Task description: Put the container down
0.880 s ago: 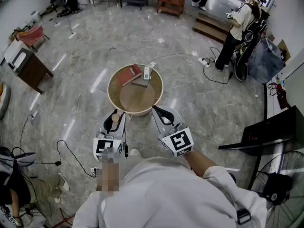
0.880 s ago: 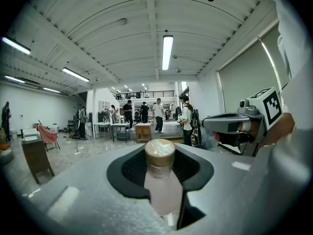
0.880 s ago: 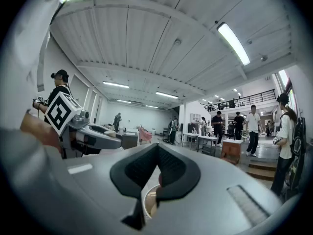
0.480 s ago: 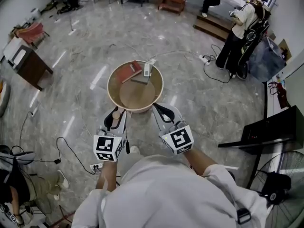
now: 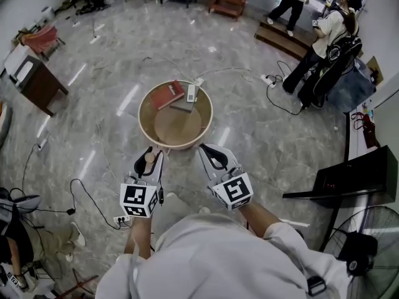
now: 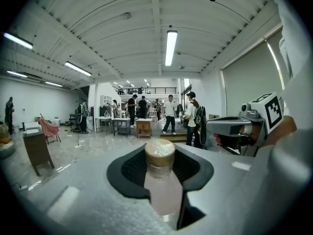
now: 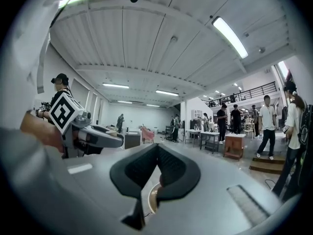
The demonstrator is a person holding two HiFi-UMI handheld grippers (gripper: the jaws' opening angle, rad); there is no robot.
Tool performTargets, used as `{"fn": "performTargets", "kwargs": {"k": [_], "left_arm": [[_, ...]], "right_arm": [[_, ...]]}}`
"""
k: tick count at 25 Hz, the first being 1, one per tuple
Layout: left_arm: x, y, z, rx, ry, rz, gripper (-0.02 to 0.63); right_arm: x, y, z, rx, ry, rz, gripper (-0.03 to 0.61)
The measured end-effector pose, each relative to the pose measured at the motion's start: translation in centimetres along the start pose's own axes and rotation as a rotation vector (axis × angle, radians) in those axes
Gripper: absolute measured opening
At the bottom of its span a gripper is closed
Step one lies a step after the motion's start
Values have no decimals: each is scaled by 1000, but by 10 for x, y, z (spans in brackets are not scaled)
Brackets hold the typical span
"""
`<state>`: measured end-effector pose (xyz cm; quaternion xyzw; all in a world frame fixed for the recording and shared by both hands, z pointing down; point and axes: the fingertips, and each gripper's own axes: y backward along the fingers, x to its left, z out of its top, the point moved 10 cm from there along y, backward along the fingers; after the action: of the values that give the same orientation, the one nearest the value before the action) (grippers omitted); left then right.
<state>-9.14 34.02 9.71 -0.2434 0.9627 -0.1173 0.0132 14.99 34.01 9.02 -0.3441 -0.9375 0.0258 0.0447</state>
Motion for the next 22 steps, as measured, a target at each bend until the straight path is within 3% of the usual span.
{"fn": "performTargets", "kwargs": {"k": [10, 15, 22], "left_arm": [[19, -28, -20, 33, 39, -26, 127], [61, -70, -18, -11, -1, -61, 127], [113, -113, -30, 35, 3, -102, 127]], "right_arm": [[-12, -29, -15, 44, -2, -8, 0], [-30, -76, -16, 13, 35, -48, 0], [-47, -133, -17, 36, 27, -82, 1]]}}
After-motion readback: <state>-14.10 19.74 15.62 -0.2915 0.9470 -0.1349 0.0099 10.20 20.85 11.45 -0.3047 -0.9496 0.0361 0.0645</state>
